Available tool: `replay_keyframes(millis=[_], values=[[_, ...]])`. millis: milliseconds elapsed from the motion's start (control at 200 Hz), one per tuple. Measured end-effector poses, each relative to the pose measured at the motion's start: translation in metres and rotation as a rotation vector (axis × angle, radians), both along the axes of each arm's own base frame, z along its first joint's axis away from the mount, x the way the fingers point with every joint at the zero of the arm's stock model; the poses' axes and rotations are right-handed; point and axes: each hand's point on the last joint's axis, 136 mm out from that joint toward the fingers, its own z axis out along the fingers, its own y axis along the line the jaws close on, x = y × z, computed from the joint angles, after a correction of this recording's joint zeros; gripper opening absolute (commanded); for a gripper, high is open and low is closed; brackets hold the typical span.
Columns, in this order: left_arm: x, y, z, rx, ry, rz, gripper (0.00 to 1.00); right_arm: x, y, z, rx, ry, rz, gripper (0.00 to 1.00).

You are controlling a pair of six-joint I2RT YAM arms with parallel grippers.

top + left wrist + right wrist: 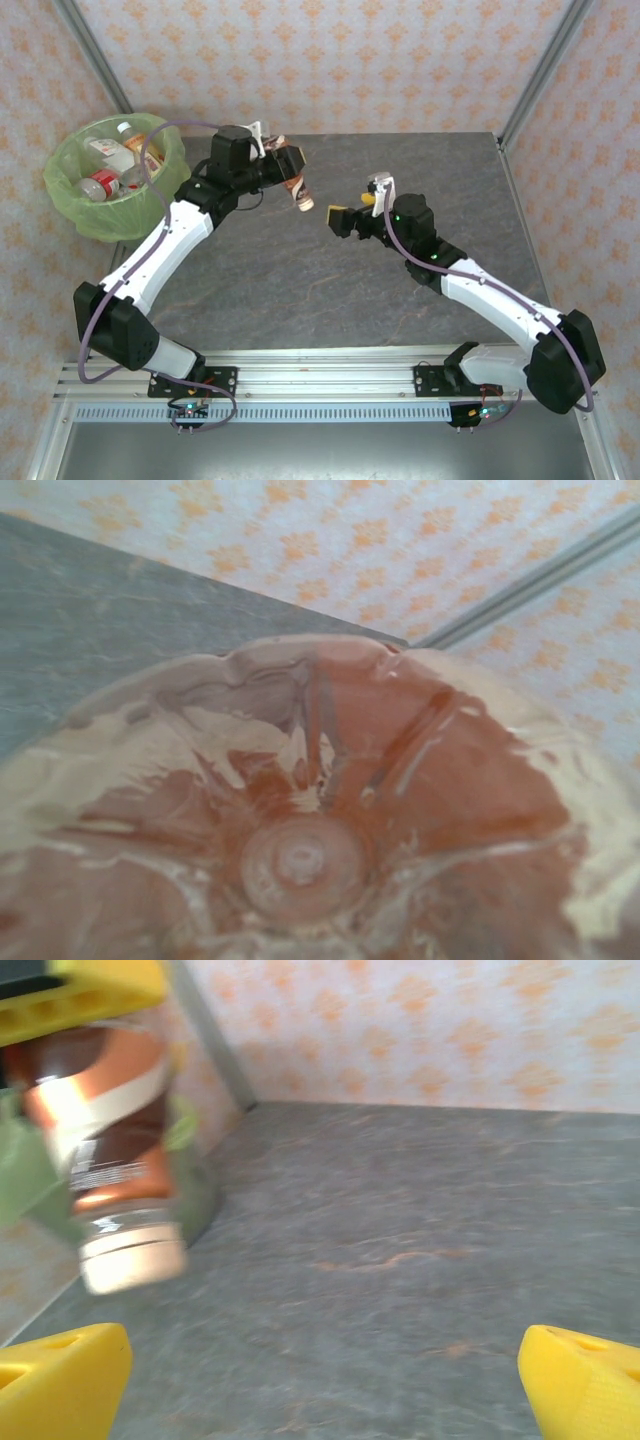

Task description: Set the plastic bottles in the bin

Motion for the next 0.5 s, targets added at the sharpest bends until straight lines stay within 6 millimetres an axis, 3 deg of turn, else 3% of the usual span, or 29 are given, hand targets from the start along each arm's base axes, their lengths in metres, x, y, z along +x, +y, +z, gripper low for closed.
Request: replay_keyframes(millis=[265, 380, 500], values=[[0.007, 0.070, 0.009, 0.203, 0.022, 0.217, 0.45, 0.027, -0.067, -0.018, -0.101, 0.028, -0.414, 0.99], [0.000, 0.103, 0.025, 0.324, -0.008, 0.313, 0.46, 0.027, -0.086, -0.029, -0.122, 0.045, -0.513, 0.99], [-0.013, 0.137, 0.053, 0.476, -0.074, 0.425, 0.46, 0.027, -0.098, -0.041, -0.127, 0.068, -0.575, 0.99]])
